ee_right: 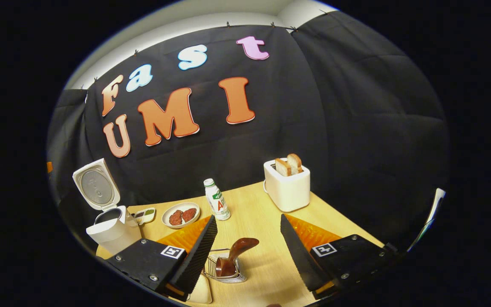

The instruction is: Close the left gripper, press the button to open the rice cooker; take a wooden spoon from the chopstick holder with the right hand, scoop a spoonful of rice and pour it into the rice cooker, then put the wooden spoon back into the chopstick holder.

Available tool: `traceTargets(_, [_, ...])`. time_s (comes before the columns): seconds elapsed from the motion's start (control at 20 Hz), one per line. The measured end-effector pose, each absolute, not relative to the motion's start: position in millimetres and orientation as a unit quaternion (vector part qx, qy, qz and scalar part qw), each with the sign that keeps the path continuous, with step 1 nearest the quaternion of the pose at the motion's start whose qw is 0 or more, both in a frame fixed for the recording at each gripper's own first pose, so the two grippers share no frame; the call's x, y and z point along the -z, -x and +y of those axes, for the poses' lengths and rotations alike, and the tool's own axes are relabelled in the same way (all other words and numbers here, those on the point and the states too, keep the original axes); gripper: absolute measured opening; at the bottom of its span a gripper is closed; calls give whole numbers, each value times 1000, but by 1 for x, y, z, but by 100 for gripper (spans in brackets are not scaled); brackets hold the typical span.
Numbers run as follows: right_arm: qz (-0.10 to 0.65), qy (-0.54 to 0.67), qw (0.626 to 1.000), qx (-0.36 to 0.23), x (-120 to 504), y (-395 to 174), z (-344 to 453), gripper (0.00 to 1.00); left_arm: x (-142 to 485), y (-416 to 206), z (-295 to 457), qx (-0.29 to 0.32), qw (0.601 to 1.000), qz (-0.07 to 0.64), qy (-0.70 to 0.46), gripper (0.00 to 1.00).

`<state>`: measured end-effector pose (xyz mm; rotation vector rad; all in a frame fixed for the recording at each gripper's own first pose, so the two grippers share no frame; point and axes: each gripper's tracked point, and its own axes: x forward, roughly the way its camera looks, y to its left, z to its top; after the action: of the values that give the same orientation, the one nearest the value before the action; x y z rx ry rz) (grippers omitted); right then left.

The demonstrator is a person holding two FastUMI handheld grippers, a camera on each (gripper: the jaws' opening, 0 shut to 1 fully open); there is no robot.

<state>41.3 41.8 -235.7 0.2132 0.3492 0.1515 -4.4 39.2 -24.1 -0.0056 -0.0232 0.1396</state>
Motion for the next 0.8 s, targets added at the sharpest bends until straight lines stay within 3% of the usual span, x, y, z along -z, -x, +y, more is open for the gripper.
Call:
traceTargets(0.55, [264, -255, 924, -108, 318, -54, 78, 95, 13, 49, 82, -154, 987, -36, -5, 97])
traceTargets(0.65, [269, -268, 919, -109, 324, -56, 83, 90, 16, 53, 86, -163, 986, -32, -7, 98])
traceTargets(0.8, [283, -287, 910, -97, 332, -57, 85, 63, 23, 56, 92, -172, 985, -21, -9, 97])
